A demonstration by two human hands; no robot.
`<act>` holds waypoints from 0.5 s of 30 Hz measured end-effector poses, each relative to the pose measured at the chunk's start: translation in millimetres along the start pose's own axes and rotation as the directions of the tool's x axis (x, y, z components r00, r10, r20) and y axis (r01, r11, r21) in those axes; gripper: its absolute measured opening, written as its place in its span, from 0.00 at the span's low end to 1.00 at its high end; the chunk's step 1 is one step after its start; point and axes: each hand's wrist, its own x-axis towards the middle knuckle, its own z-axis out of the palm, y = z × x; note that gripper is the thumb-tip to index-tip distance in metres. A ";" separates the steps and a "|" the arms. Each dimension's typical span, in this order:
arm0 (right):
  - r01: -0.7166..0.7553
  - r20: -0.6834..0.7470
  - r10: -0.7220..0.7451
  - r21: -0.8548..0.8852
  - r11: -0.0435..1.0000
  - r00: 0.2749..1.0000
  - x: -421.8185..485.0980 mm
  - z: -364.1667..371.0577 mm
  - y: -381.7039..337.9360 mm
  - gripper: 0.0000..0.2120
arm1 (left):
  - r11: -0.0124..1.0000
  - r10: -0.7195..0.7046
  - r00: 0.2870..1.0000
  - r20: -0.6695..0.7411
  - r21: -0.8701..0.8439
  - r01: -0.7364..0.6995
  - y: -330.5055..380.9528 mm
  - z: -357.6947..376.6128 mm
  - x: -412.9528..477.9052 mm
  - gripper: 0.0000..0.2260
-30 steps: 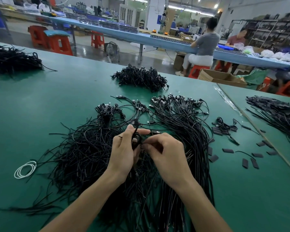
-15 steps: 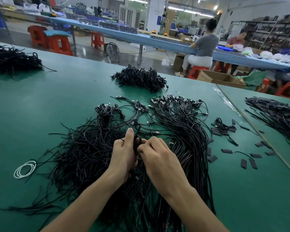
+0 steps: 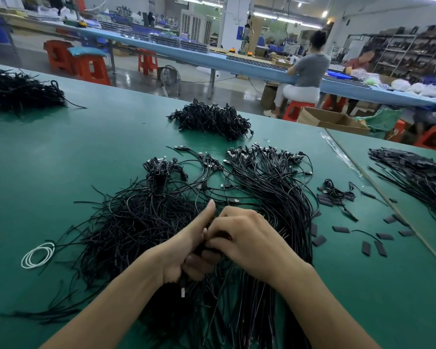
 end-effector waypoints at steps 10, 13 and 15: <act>-0.207 0.094 0.200 0.071 0.976 0.975 0.7 -4.1 -4.9 0.10 | 0.880 -0.006 0.956 0.293 0.456 -0.134 4.9 2.3 -17.1 0.09; -0.219 0.107 0.222 -0.040 0.975 0.969 0.3 -2.9 -8.5 0.08 | 0.858 -0.014 0.967 0.255 0.499 -0.119 4.0 4.9 -14.7 0.13; -0.218 0.114 0.226 -0.083 0.973 0.967 -0.3 -2.1 -10.9 0.07 | 0.851 -0.026 0.978 0.208 0.518 -0.088 3.6 6.2 -12.8 0.16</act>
